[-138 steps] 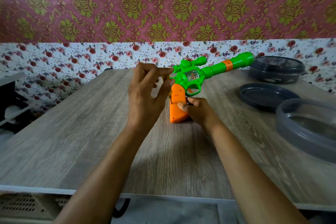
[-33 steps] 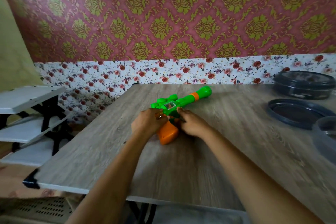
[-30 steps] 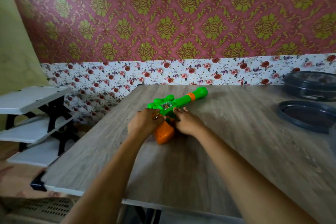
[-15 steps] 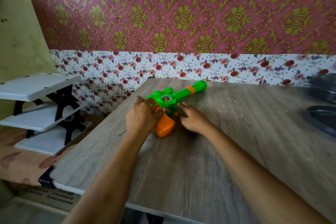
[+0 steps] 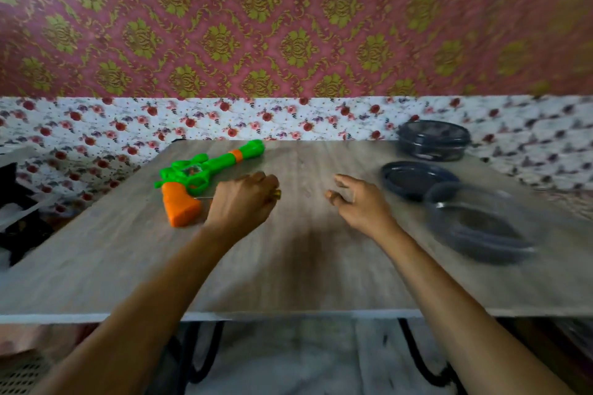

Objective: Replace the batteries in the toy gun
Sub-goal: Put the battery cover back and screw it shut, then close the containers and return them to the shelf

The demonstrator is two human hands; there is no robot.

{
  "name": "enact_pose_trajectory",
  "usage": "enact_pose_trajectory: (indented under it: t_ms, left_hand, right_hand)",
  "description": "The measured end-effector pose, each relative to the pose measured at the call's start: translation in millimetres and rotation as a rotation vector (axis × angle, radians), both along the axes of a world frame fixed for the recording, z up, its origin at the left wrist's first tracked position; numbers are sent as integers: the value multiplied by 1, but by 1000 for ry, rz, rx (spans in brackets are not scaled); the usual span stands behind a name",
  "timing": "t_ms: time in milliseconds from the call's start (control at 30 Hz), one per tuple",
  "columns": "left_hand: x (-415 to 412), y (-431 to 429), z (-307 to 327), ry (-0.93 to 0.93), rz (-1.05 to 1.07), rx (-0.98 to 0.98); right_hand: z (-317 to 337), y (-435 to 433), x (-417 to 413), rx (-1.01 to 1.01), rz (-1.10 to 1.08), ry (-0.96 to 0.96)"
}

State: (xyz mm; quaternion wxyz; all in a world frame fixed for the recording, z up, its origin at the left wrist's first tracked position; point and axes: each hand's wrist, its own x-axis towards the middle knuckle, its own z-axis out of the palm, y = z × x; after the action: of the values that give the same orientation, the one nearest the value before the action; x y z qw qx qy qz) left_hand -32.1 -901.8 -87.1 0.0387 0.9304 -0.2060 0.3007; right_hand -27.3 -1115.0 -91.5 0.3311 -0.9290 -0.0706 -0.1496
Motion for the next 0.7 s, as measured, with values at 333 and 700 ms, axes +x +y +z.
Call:
enact_pose_trajectory:
  t_ms: [333, 700]
  left_hand:
    - [51, -199, 11, 223, -33, 31]
    - [107, -249, -24, 470, 3, 20]
  right_hand:
    - [28, -179, -75, -2, -370, -202]
    - [-12, -213, -68, 52, -512, 102]
